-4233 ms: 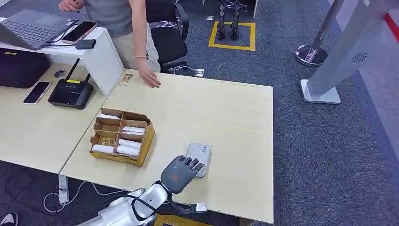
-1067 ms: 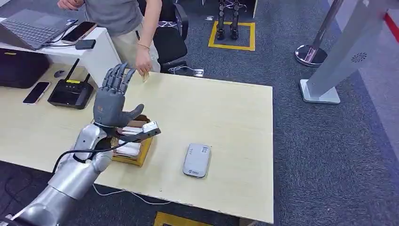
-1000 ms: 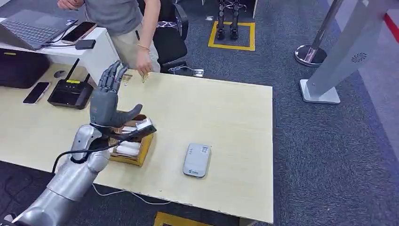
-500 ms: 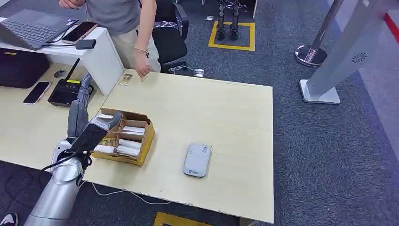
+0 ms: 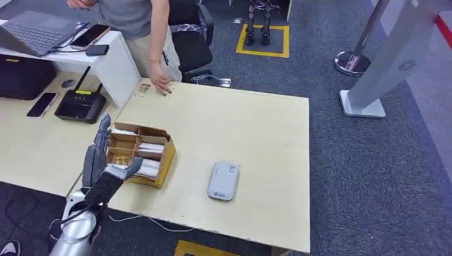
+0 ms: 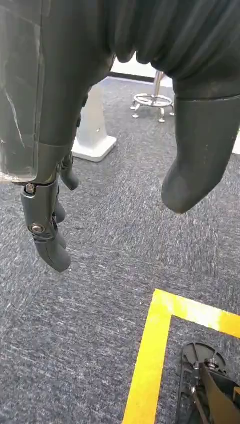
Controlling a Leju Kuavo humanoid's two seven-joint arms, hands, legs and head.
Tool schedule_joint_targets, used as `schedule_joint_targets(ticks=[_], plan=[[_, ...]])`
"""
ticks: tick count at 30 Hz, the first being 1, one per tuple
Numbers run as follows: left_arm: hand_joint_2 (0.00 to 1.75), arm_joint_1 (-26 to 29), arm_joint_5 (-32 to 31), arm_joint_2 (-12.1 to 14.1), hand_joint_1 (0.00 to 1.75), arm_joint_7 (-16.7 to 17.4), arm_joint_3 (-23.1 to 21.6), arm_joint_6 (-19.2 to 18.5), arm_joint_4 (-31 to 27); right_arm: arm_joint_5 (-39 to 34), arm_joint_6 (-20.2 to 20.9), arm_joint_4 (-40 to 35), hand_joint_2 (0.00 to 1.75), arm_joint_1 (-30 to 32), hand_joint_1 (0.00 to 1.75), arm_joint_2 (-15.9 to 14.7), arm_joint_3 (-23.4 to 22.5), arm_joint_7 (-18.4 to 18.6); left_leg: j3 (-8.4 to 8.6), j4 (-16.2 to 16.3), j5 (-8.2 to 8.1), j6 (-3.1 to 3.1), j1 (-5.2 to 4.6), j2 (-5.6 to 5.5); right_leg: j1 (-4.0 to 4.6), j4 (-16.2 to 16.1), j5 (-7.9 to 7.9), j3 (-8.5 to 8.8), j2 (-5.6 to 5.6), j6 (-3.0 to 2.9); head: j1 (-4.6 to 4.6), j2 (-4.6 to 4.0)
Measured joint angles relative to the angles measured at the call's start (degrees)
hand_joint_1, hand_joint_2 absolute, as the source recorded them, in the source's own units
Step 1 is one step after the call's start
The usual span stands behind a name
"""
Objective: Pass the card to the sensor for recognition and then transmit it.
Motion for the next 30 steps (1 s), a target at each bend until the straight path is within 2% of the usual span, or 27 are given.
schedule_joint_targets(ticks=[5,14,18,25,30], plan=[[1.75,2.2,0.6,-2.2,0.00,0.1,0.0,-0.4,-0.4,-0.3,-0.2,0.0,1.75,0.0,0.00,0.0,-0.2,0.0,0.01,0.0,0.00,0.00,0.00,0.00,0.00,0.0,0.00,0.00,0.00,0.00,0.02,0.00],[1.75,4.4,-3.3,-4.0,0.00,1.7,0.0,-0.2,-0.4,-1.1,-0.7,0.1,1.75,0.0,0.00,0.0,-0.3,-0.3,0.01,0.0,0.00,0.00,0.00,0.00,0.00,0.0,0.00,0.00,-0.01,0.00,0.02,0.00],[1.75,4.9,-7.9,-4.4,0.00,2.9,0.0,1.2,-0.2,-1.6,-0.7,0.1,1.75,0.0,0.00,0.0,-0.3,-0.3,0.00,0.0,0.00,0.00,0.00,0.00,0.00,0.0,0.00,0.00,-0.01,0.00,0.00,0.00],[1.75,5.9,-21.2,-4.5,0.00,5.8,-0.1,6.2,0.3,-1.6,-0.7,0.1,1.75,0.1,0.00,0.0,-0.3,-0.3,0.01,0.0,-0.01,0.00,0.00,0.00,0.00,0.0,0.00,0.00,-0.01,0.00,0.02,0.00],[1.75,6.1,-25.6,-4.0,0.00,7.1,-0.7,7.2,0.4,-1.8,-0.7,0.1,1.75,0.0,0.00,0.0,-0.3,-0.7,0.01,0.0,0.00,0.00,0.00,0.00,0.00,0.0,0.00,0.00,-0.02,0.00,0.00,0.00]])
